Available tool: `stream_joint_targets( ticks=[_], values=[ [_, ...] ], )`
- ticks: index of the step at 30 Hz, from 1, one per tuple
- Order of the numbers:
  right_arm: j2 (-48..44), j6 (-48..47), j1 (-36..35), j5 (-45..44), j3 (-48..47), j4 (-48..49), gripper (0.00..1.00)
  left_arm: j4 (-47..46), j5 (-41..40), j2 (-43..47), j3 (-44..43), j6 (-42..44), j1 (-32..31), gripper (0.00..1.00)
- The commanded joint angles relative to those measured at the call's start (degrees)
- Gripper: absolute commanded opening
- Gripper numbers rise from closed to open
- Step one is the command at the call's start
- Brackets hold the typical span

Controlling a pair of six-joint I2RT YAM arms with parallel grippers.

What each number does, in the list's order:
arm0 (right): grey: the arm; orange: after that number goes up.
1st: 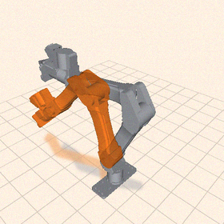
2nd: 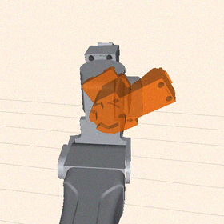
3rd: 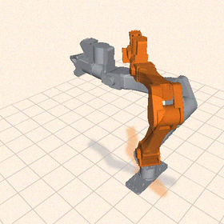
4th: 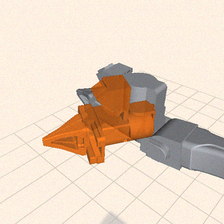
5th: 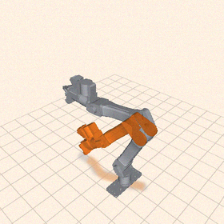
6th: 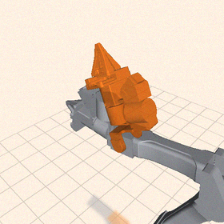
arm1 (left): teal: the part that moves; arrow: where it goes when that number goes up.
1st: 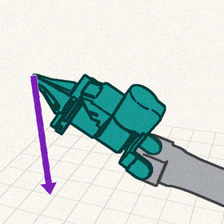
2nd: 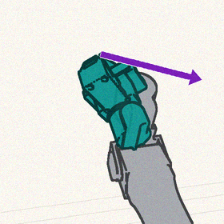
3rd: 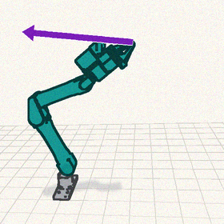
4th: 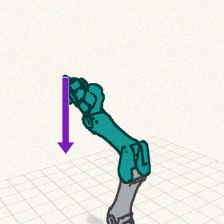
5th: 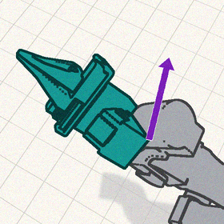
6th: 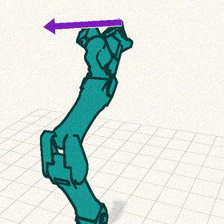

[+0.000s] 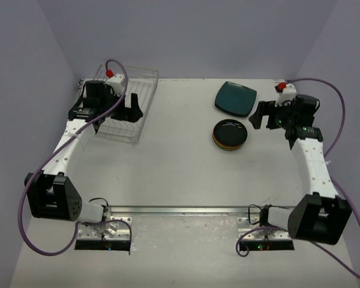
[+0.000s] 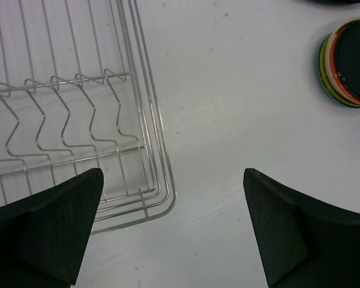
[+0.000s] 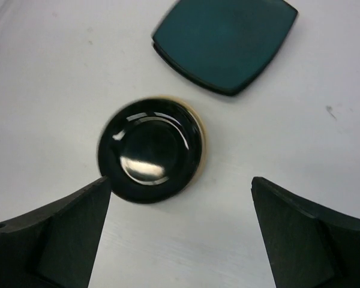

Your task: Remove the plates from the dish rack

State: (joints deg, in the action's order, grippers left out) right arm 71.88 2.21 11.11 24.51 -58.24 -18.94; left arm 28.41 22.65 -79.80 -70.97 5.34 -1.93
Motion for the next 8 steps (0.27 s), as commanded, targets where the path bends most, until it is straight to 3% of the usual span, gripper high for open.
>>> stream_joint_targets(
  ticks=[1, 5, 8],
  values=[
    [-7.2, -5.9, 0.2, -12.9, 14.4, 9.9, 0.99, -6.9, -9.9, 7.9, 6.6, 2.6, 0.3, 1.00],
    [-12.1, -5.5, 0.2, -12.6, 21.1, 9.7, 0.99, -11.1, -14.6, 13.6, 13.6, 3.9, 0.3, 1.00],
    [-12.6, -4.6, 0.2, -10.1, 20.2, 7.0, 0.99, -10.1, -14.2, 14.0, 13.5, 3.9, 0.3, 1.00]
  ],
)
